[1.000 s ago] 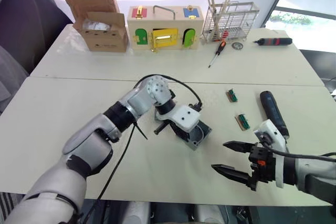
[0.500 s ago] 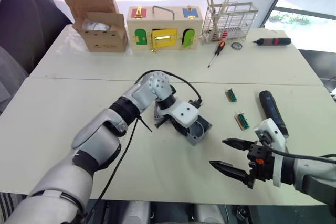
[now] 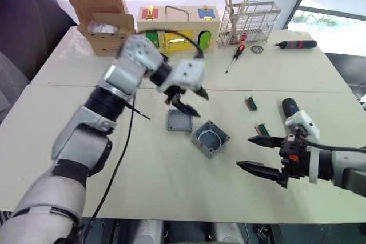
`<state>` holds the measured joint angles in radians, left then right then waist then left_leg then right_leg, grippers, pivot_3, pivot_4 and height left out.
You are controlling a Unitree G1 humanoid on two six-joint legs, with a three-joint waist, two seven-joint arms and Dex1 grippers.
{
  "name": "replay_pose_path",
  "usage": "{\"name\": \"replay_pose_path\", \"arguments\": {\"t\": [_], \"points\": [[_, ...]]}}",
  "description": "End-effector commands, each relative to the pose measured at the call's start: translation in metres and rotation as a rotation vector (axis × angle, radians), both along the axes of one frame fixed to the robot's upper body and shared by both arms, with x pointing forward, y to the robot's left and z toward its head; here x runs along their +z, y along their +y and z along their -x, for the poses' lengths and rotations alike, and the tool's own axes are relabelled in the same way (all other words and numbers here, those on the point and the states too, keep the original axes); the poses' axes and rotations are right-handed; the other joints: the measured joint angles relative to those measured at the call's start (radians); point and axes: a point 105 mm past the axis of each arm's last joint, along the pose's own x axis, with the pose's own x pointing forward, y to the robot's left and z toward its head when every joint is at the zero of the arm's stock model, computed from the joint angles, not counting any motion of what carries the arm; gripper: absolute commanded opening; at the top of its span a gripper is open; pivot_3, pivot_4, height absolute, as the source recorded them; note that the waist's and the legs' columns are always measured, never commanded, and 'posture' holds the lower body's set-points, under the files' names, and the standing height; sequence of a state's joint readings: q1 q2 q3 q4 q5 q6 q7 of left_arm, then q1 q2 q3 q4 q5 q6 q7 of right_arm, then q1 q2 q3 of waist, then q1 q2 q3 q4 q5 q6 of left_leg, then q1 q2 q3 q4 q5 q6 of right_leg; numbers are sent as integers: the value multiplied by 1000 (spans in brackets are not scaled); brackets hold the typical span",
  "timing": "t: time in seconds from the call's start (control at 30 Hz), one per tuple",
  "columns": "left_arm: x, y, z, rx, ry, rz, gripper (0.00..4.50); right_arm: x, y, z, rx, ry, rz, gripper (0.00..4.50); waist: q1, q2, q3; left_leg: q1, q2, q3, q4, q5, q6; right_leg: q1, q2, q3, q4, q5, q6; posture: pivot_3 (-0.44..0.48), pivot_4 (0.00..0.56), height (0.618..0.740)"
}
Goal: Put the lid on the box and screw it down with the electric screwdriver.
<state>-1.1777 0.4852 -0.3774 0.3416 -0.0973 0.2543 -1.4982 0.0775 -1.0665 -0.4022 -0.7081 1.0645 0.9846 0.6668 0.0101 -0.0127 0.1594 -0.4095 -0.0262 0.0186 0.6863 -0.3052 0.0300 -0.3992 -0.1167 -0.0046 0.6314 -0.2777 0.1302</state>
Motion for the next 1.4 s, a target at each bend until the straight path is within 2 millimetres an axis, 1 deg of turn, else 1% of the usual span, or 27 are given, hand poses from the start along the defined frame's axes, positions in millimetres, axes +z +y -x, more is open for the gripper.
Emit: {"name": "replay_pose_path", "arguments": {"t": [0.03,0.07,0.1,0.13,0.23,0.27,0.33,0.4,0.53,0.67,0.77,0.87,0.97,1.07,1.17,1.23,1.27,1.3,1.4], "points": [[5,34,-40,539,52,43,2763,13,0,-8,53,-58,9,4500,-2,0,0,1,0,0,0,0,0,0,0,0,0,0,1,0,150,735],[1,42,-50,730,128,49,2763,13,2,-11,68,-67,14,4500,0,0,0,1,0,0,0,0,0,0,1,0,1,1,1,0,150,735],[-5,51,-55,871,176,38,2763,15,4,-14,81,-82,14,4500,4,0,0,1,0,0,0,0,0,0,1,0,1,1,3,0,150,735],[-7,55,-55,941,205,34,2763,16,5,-16,89,-91,13,4500,6,0,0,1,0,-1,1,0,0,1,1,0,1,1,5,0,150,735],[-30,60,-44,1148,473,25,2763,20,8,-27,113,-134,18,4500,2,-1,0,-1,-1,-2,1,0,0,1,1,0,2,0,8,0,150,735],[-35,60,-40,1186,534,20,2763,20,9,-29,120,-140,21,4500,2,-1,0,-1,-2,-2,1,0,0,1,0,0,2,0,8,0,150,735],[-47,62,-39,1255,624,19,2763,18,10,-33,131,-143,22,4500,2,-1,1,-2,-2,-2,1,3,-4,0,-1,0,2,0,8,0,150,735],[-54,63,-40,1285,661,17,2763,16,12,-36,137,-144,22,4500,1,-1,1,-2,-2,-2,1,3,-6,0,-1,0,2,0,8,0,150,735],[-69,60,-39,1301,712,-33,2763,7,14,-38,134,-133,17,4500,3,-1,1,-1,-1,-2,1,5,-8,-2,-1,0,2,0,8,0,150,735],[-84,56,-35,1307,720,-114,2763,5,16,-35,105,-141,-10,4500,5,-1,1,-2,-2,-2,0,5,-9,-2,-1,0,3,0,8,0,150,735],[-88,51,-32,1288,725,-149,2763,3,17,-34,85,-145,-25,4500,4,-1,1,-2,-2,-1,-1,5,-10,-2,-2,0,4,0,8,0,150,735],[-99,51,-32,1318,725,-200,2763,1,20,-32,60,-155,-45,4500,3,-1,1,-2,-2,-1,0,6,-10,-2,-2,1,4,0,8,0,150,735],[-110,53,-34,1328,651,-272,2763,-1,21,-30,35,-164,-63,4500,4,-1,0,-2,-2,-1,-1,6,-10,-3,-2,1,4,0,8,0,150,735],[-115,53,-35,1307,610,-309,2763,-1,23,-31,21,-171,-76,4500,4,0,0,0,-2,-1,-1,6,-10,-1,-2,1,3,0,8,0,150,735],[-123,49,-30,1260,597,-367,1955,-1,23,-32,5,-183,-80,4500,4,1,-1,1,-2,-1,-1,6,-10,0,-2,1,3,0,8,0,150,735],[-128,44,-27,1244,607,-386,971,-1,22,-33,-9,-192,-85,4500,6,1,-1,1,-2,-1,-1,6,-10,0,-2,1,3,0,8,0,150,735],[-128,41,-26,1240,631,-377,393,-1,22,-33,-13,-193,-85,4500,7,1,-1,1,-2,-1,-1,6,-10,0,-2,1,3,0,8,0,150,735],[-129,39,-25,1237,653,-376,59,-1,21,-33,-16,-194,-84,4500,7,2,-1,1,-3,-1,-1,6,-10,1,-2,1,3,0,8,0,150,735],[-128,40,-27,1245,640,-368,59,0,21,-33,-23,-196,-84,4500,7,2,-1,2,-3,-1,-1,5,-9,2,-2,1,2,0,8,0,150,735]]}}
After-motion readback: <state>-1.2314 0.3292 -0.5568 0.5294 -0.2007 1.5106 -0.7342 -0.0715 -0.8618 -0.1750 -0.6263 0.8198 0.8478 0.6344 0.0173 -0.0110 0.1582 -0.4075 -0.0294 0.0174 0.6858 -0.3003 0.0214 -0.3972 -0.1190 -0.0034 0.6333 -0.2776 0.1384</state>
